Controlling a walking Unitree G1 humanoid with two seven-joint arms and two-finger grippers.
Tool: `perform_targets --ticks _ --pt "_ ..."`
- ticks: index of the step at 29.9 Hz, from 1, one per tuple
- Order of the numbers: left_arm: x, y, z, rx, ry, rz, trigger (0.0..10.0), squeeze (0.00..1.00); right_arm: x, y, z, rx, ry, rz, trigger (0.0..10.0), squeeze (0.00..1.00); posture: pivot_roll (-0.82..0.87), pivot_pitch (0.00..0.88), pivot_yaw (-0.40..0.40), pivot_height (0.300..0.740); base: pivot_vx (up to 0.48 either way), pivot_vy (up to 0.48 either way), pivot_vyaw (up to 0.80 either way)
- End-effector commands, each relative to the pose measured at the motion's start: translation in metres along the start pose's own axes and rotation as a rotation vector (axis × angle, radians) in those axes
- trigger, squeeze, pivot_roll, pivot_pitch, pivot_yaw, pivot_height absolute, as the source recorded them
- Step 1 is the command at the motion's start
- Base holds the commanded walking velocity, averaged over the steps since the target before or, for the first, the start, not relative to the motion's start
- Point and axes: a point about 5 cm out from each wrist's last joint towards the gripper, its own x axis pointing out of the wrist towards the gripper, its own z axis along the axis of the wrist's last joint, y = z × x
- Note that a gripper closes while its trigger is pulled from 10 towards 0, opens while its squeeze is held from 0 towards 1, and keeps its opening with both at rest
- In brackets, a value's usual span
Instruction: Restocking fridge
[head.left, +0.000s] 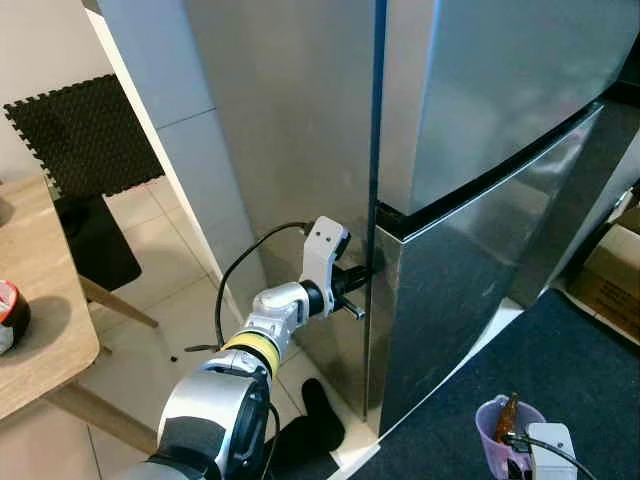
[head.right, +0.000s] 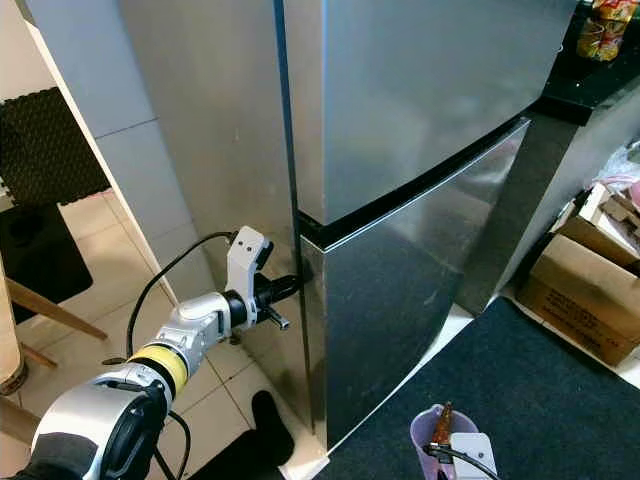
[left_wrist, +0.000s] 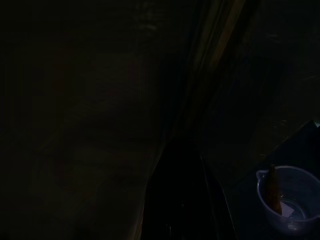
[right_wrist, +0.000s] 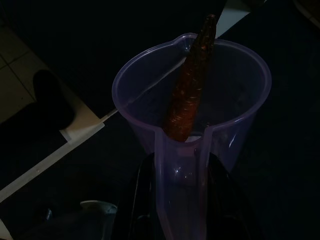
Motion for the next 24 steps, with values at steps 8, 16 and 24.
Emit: perform_targets --ticks 8,16,24 --pt "0.011 -0.008 0.009 0.03 -0.032 0.008 10.0 0.0 -0.002 -0.002 0.0 0.02 -0.022 -0.017 10.0 0.0 -0.19 0.117 0.072 0.74 0.0 0.0 0.0" --pt "0.016 -0.013 0.013 -0.032 -0.081 0.022 10.0 0.75 -0.001 -0.003 0.0 0.019 -0.021 -0.017 10.0 0.0 -0.19 0.119 0.069 0.74 0.0 0.0 0.0" --pt "0.019 -0.019 0.013 -0.064 -0.088 -0.037 10.0 1.0 -0.001 -0.003 0.002 0.018 -0.023 -0.019 10.0 0.0 -0.2 0.116 0.071 0.74 0.0 0.0 0.0"
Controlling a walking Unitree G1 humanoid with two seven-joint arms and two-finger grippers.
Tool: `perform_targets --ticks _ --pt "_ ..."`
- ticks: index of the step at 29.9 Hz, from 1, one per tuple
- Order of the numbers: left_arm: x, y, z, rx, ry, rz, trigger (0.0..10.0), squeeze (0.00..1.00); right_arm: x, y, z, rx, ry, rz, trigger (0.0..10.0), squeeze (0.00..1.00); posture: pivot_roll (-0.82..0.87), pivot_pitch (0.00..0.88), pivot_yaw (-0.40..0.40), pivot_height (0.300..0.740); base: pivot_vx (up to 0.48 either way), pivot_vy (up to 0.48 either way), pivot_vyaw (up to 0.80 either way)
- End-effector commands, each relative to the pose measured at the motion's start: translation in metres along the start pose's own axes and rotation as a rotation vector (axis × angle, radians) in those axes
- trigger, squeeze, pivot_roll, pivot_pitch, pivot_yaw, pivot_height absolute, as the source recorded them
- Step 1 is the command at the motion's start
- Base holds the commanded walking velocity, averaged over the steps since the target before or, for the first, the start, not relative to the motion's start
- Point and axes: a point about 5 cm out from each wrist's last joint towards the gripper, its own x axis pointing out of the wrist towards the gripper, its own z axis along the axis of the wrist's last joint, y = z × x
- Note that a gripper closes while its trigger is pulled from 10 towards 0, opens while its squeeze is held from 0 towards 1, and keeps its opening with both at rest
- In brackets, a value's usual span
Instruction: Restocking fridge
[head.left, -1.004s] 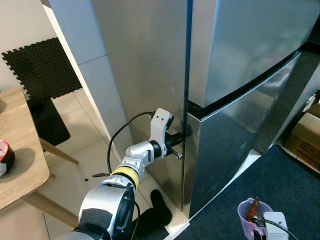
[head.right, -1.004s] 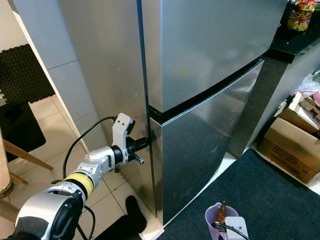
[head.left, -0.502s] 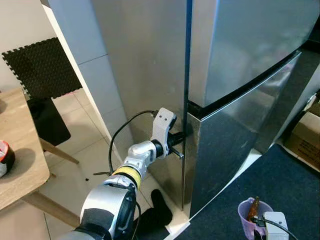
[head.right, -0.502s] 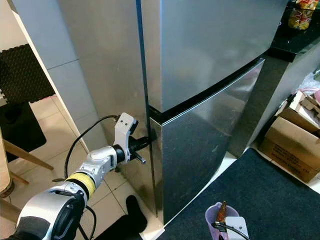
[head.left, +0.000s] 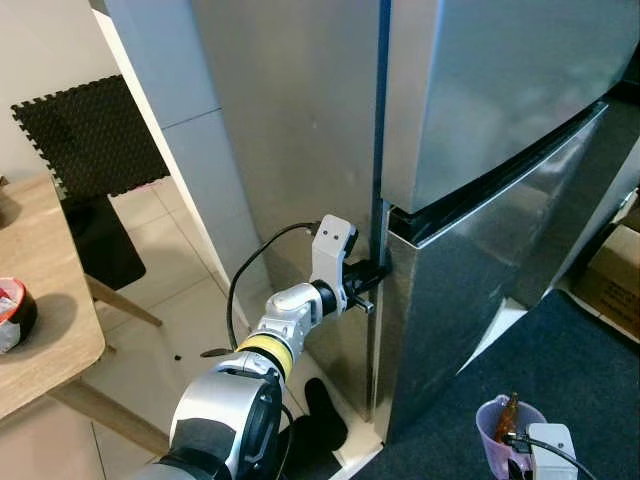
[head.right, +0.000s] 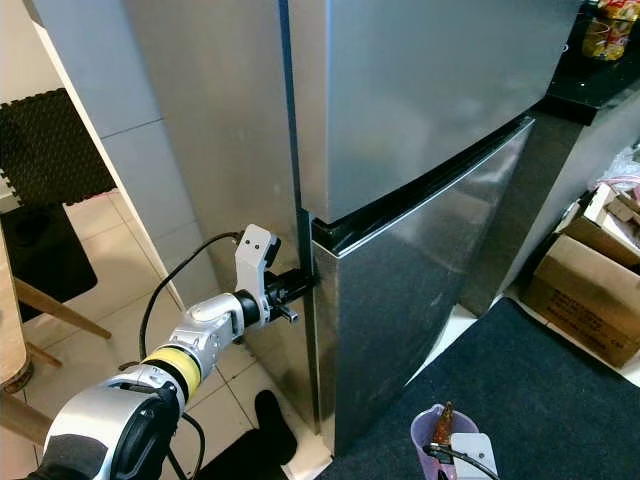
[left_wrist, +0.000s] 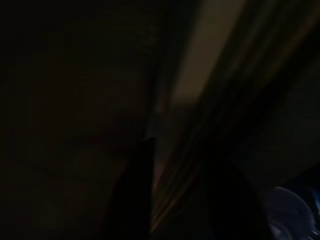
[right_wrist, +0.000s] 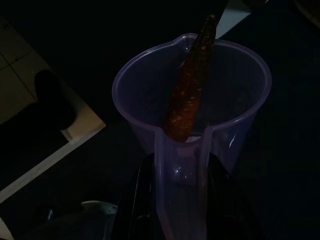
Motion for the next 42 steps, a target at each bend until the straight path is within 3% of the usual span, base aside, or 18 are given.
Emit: perform_targets --ticks 1,5,8,10,12,13,15,17,19,21,28,29,30,31,33,35,37,42 --pt "0.008 -0.008 0.008 0.006 -0.022 -0.047 10.0 1.0 -0.001 -0.003 0.001 0.017 -0.02 -0.015 10.0 0.0 -0.2 0.115 0.071 0.74 0.0 0.0 0.0" --pt "0.008 -0.016 0.002 0.001 0.008 -0.143 10.0 1.0 -0.001 -0.003 0.0 0.017 -0.017 -0.014 10.0 0.0 -0.19 0.114 0.071 0.74 0.0 0.0 0.0" --pt "0.009 -0.031 -0.009 -0.042 0.072 -0.337 10.0 1.0 -0.002 -0.002 -0.001 0.016 -0.013 -0.012 10.0 0.0 -0.19 0.113 0.07 0.74 0.0 0.0 0.0" --pt "0.009 -0.048 -0.015 -0.111 0.127 -0.535 10.0 1.0 -0.002 -0.001 -0.002 0.017 -0.009 -0.008 10.0 0.0 -0.19 0.11 0.07 0.74 0.0 0.0 0.0" --pt "0.009 -0.054 -0.017 -0.131 0.15 -0.617 10.0 1.0 -0.002 -0.001 -0.002 0.016 -0.006 -0.005 10.0 0.0 -0.19 0.11 0.07 0.74 0.0 0.0 0.0" --pt "0.009 -0.064 -0.02 -0.152 0.173 -0.717 10.0 0.91 -0.001 -0.001 -0.002 0.014 -0.004 -0.002 10.0 0.0 -0.19 0.11 0.07 0.74 0.0 0.0 0.0" --pt "0.009 -0.069 -0.022 -0.161 0.186 -0.773 10.0 0.91 -0.001 -0.001 -0.002 0.013 -0.003 -0.001 10.0 0.0 -0.19 0.11 0.07 0.74 0.0 0.0 0.0" --pt "0.008 -0.082 -0.027 -0.191 0.196 -0.887 10.0 0.65 -0.001 0.0 -0.003 0.011 0.001 0.003 10.0 0.0 -0.19 0.101 0.068 0.74 0.0 0.0 0.0" --pt "0.008 -0.082 -0.027 -0.191 0.196 -0.887 10.0 0.65 -0.001 0.0 -0.003 0.011 0.001 0.003 10.0 0.0 -0.19 0.101 0.068 0.74 0.0 0.0 0.0" --pt "0.009 -0.09 -0.031 -0.208 0.188 -0.932 10.0 0.56 -0.001 0.002 -0.004 0.007 0.008 0.009 10.0 0.0 -0.19 0.097 0.064 0.74 0.0 0.0 0.0" --pt "0.004 -0.084 -0.034 -0.253 0.132 -0.882 10.0 0.47 -0.001 0.006 -0.005 -0.002 0.016 0.023 10.0 0.0 -0.18 0.082 0.061 0.74 0.0 0.0 0.0" --pt "0.003 -0.082 -0.035 -0.255 0.114 -0.855 10.0 0.32 -0.001 0.006 -0.005 -0.003 0.017 0.024 10.0 0.0 -0.18 0.074 0.06 0.74 0.0 0.0 0.0" --pt "0.003 -0.082 -0.035 -0.255 0.114 -0.855 10.0 0.32 -0.001 0.006 -0.005 -0.003 0.017 0.024 10.0 0.0 -0.18 0.074 0.06 0.74 0.0 0.0 0.0" --pt "0.001 -0.074 -0.038 -0.234 0.078 -0.751 10.0 0.05 -0.002 0.005 -0.008 -0.007 0.026 0.025 10.0 0.0 -0.18 0.064 0.06 0.74 0.0 0.0 0.0" --pt "-0.001 -0.065 -0.041 -0.208 0.05 -0.622 10.0 0.0 -0.004 0.004 -0.013 -0.01 0.037 0.024 10.0 0.0 -0.18 0.058 0.06 0.74 0.0 0.0 0.0" --pt "-0.003 -0.059 -0.044 -0.198 0.039 -0.544 10.0 0.0 -0.005 0.002 -0.015 -0.008 0.043 0.02 10.0 0.0 -0.18 0.054 0.062 0.74 0.0 0.0 0.0" --pt "-0.012 -0.042 -0.053 -0.165 0.043 -0.366 10.0 0.0 -0.008 -0.002 -0.021 -0.002 0.055 0.005 10.0 0.0 -0.17 0.045 0.064 0.74 0.0 0.0 0.0" --pt "-0.025 -0.026 -0.064 -0.147 0.058 -0.201 10.0 0.0 -0.011 -0.006 -0.026 0.01 0.063 -0.019 10.0 0.0 -0.17 0.034 0.068 0.74 0.0 0.0 0.0"
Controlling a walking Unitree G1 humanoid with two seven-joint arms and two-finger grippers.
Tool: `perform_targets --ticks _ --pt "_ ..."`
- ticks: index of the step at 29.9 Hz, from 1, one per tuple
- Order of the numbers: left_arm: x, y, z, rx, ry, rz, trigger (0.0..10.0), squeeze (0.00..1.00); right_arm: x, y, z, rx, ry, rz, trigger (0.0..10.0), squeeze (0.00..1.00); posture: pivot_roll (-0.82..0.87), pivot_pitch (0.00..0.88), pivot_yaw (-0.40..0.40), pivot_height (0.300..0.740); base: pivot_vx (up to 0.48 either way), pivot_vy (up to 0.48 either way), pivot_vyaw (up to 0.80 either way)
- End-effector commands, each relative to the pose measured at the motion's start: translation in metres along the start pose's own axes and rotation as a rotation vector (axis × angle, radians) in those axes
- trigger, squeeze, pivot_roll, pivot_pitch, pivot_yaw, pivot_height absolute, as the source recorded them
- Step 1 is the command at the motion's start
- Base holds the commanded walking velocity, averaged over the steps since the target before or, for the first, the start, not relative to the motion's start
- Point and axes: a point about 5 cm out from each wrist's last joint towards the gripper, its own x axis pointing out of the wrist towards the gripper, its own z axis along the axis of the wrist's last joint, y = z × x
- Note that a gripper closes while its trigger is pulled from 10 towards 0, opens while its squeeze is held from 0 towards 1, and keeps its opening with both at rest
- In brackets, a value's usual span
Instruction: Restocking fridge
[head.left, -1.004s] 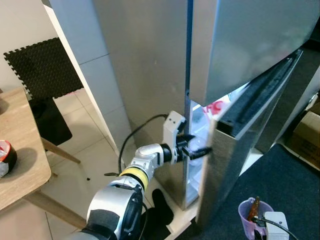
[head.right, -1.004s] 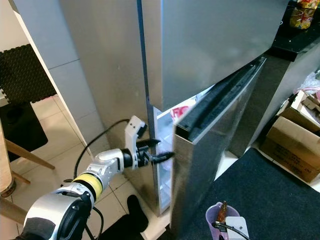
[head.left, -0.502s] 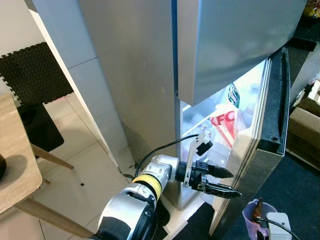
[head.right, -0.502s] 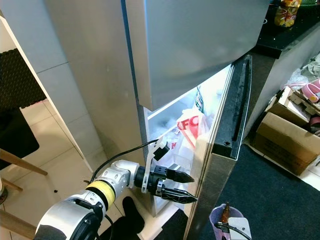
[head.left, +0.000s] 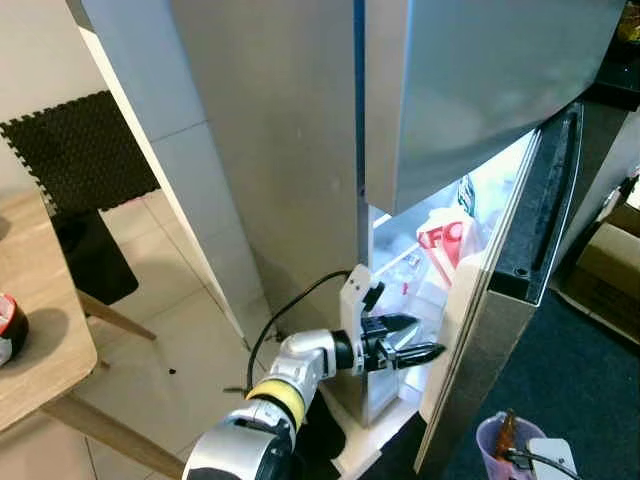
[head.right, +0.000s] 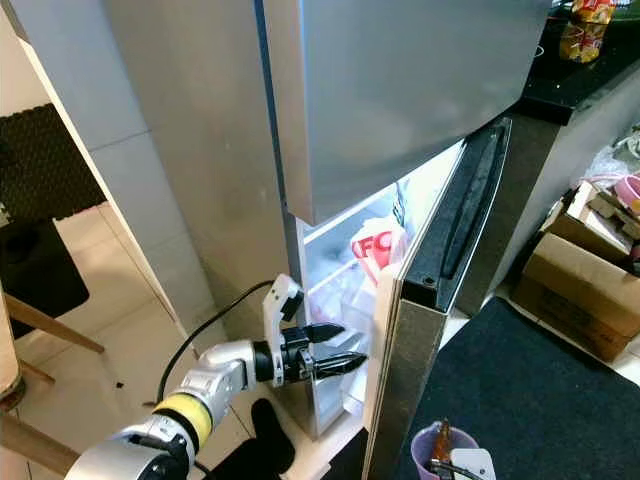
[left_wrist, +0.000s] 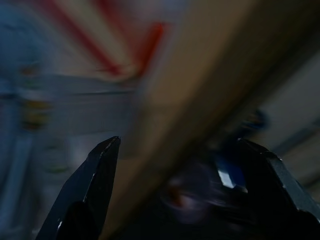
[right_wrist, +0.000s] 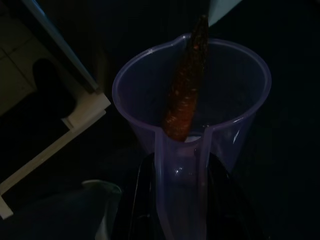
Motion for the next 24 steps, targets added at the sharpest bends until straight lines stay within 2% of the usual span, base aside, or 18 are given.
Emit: perform_targets --ticks 1,2,3,5,6,7,12,15,16,17,19,24 --pt "-0.018 0.011 -0.01 0.005 0.024 0.099 10.0 0.0 -0.003 -0.006 -0.006 0.024 0.0 -0.032 10.0 0.0 -0.17 0.034 0.068 0.74 0.0 0.0 0.0" --pt "-0.033 0.017 -0.021 -0.019 0.017 0.18 10.0 0.0 -0.004 -0.009 -0.008 0.033 0.005 -0.049 10.0 0.0 -0.16 0.022 0.068 0.74 0.0 0.0 0.0" --pt "-0.033 0.017 -0.021 -0.019 0.017 0.18 10.0 0.0 -0.004 -0.009 -0.008 0.033 0.005 -0.049 10.0 0.0 -0.16 0.022 0.068 0.74 0.0 0.0 0.0" --pt "-0.055 0.022 -0.038 -0.038 0.017 0.296 10.0 0.0 -0.006 -0.013 -0.011 0.043 0.008 -0.079 10.0 0.0 -0.15 0.018 0.057 0.74 0.0 0.0 0.0" --pt "-0.055 0.022 -0.038 -0.038 0.017 0.296 10.0 0.0 -0.006 -0.013 -0.011 0.043 0.008 -0.079 10.0 0.0 -0.15 0.018 0.057 0.74 0.0 0.0 0.0" --pt "-0.061 0.023 -0.044 -0.034 0.02 0.339 10.0 0.0 -0.006 -0.015 -0.011 0.046 0.003 -0.099 10.0 0.0 -0.14 0.018 0.054 0.74 0.0 0.0 0.0" --pt "-0.067 0.026 -0.046 -0.016 -0.028 0.462 10.0 0.0 -0.007 -0.023 -0.006 0.088 -0.04 -0.204 10.0 0.0 -0.13 0.014 0.052 0.74 0.0 0.0 0.0" --pt "-0.068 0.027 -0.045 -0.012 -0.035 0.479 10.0 0.0 -0.007 -0.024 -0.006 0.104 -0.049 -0.224 10.0 0.0 -0.13 0.014 0.053 0.74 0.0 0.0 0.0" --pt "-0.071 0.029 -0.049 -0.02 -0.019 0.518 10.0 0.0 -0.008 -0.027 -0.004 0.155 -0.068 -0.264 10.0 0.0 -0.13 0.011 0.06 0.74 0.0 0.0 0.0" --pt "-0.071 0.029 -0.049 -0.02 -0.019 0.518 10.0 0.0 -0.008 -0.027 -0.004 0.155 -0.068 -0.264 10.0 0.0 -0.13 0.011 0.06 0.74 0.0 0.0 0.0" --pt "-0.076 0.031 -0.058 -0.052 0.033 0.597 10.0 0.0 -0.008 -0.03 -0.001 0.219 -0.087 -0.314 10.0 0.0 -0.13 0.01 0.067 0.74 0.0 0.0 0.0" --pt "-0.081 0.032 -0.068 -0.074 0.089 0.679 10.0 0.0 -0.007 -0.033 0.001 0.235 -0.084 -0.39 10.0 0.0 -0.13 0.009 0.065 0.74 0.0 0.0 0.0"
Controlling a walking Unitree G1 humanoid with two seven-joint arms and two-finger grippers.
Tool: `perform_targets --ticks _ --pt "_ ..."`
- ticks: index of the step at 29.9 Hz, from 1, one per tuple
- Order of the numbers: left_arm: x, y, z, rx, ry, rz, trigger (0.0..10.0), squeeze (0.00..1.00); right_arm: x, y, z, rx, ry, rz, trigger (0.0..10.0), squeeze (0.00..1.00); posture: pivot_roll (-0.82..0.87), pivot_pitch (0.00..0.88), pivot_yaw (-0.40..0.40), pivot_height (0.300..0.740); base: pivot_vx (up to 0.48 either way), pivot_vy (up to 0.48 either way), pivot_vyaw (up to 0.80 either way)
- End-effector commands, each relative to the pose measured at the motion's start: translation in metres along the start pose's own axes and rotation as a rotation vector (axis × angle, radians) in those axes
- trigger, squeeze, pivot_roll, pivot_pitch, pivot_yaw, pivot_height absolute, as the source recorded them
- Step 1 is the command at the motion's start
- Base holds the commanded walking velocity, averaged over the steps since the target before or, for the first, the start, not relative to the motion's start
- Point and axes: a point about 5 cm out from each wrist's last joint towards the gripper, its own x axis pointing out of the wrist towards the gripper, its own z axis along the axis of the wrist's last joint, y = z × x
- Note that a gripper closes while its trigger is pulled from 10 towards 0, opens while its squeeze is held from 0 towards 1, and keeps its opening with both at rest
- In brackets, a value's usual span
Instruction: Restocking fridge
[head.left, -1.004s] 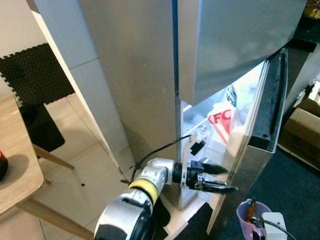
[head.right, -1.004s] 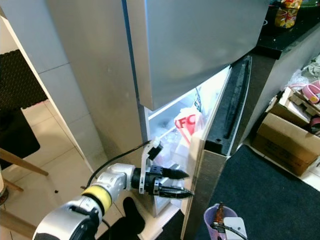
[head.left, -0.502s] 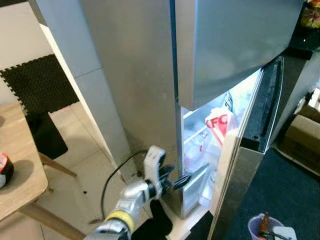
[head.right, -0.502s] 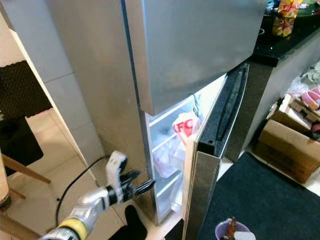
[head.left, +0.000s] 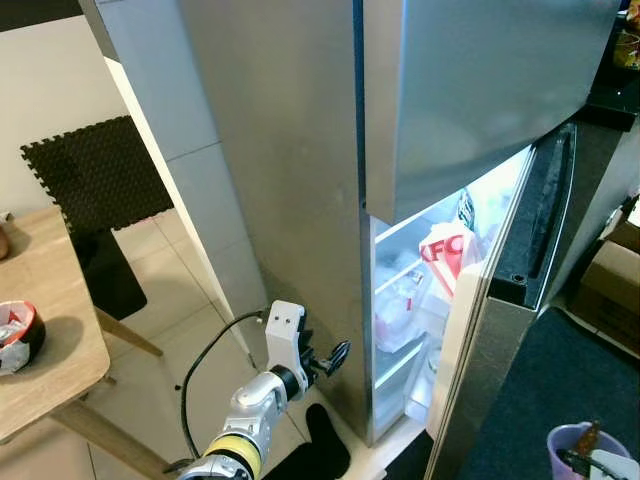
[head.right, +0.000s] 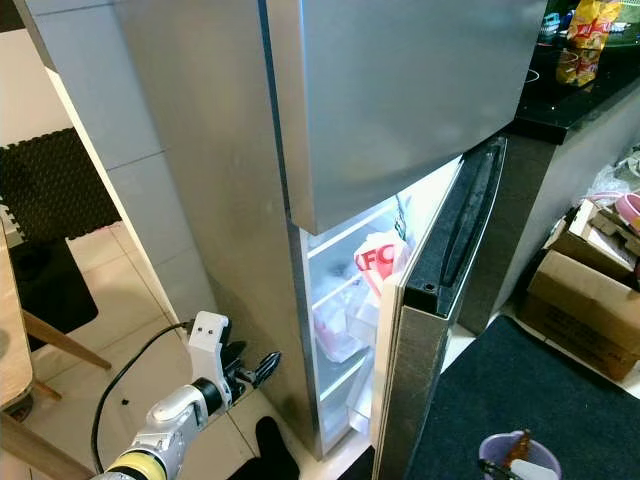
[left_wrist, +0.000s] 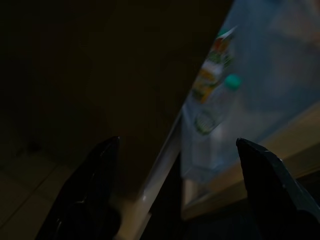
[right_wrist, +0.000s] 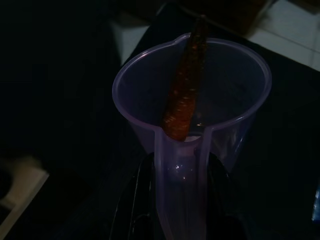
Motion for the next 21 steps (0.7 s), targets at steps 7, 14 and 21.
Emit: perform_targets --ticks 7,14,21 --pt "-0.009 0.007 -0.016 0.022 0.073 0.038 10.0 0.0 0.0 0.005 -0.001 0.028 0.008 0.003 10.0 0.0 -0.13 0.009 0.059 0.74 0.0 0.0 0.0" --pt "-0.011 0.007 -0.019 0.042 0.088 0.036 10.0 0.0 0.0 0.018 0.001 -0.021 0.02 0.103 10.0 0.0 -0.13 0.009 0.048 0.74 0.0 0.0 0.0" --pt "-0.017 0.01 -0.03 0.102 0.14 0.072 10.0 0.0 0.0 0.027 0.003 -0.133 0.017 0.163 10.0 0.0 -0.13 0.011 0.034 0.74 0.0 0.0 0.0"
